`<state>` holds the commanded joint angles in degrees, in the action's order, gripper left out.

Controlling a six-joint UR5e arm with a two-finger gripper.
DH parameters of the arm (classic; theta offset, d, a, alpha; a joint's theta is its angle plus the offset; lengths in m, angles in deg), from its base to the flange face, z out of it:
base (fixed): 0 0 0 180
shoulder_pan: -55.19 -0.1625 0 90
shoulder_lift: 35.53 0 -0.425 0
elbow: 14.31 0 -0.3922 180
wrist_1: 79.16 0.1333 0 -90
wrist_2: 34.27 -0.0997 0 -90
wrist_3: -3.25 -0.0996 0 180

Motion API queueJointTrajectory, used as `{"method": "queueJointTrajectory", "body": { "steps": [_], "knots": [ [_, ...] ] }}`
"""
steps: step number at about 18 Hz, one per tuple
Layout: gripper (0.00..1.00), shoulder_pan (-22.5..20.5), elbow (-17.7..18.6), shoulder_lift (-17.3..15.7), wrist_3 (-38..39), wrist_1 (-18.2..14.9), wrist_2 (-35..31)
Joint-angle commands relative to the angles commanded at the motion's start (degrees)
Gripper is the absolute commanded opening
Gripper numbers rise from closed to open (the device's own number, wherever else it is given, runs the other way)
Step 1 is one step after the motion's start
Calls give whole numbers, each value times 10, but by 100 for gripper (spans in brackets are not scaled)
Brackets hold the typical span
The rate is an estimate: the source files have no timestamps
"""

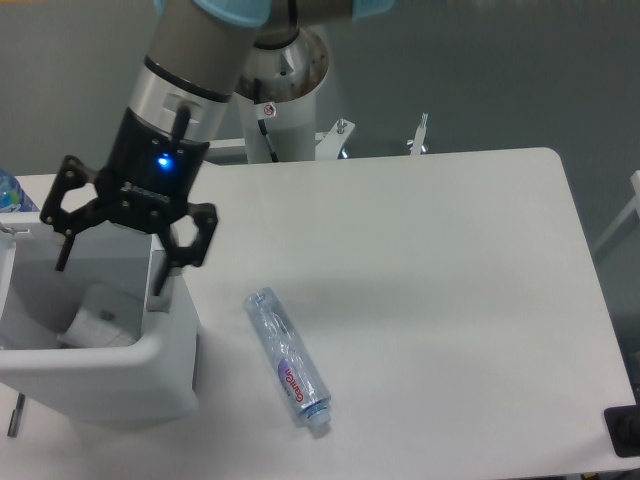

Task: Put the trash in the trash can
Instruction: 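Move the open gripper back over the clear plastic bottle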

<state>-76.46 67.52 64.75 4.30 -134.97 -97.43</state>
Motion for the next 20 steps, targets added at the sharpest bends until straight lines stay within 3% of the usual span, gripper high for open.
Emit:
{"method": "queueJointTrajectory", "body": {
  "steps": [7,20],
  "knots": [
    [100,-6,-12,44,-2,1,-186],
    [100,-40,-42,171,-18,20,-195]
  ]
}}
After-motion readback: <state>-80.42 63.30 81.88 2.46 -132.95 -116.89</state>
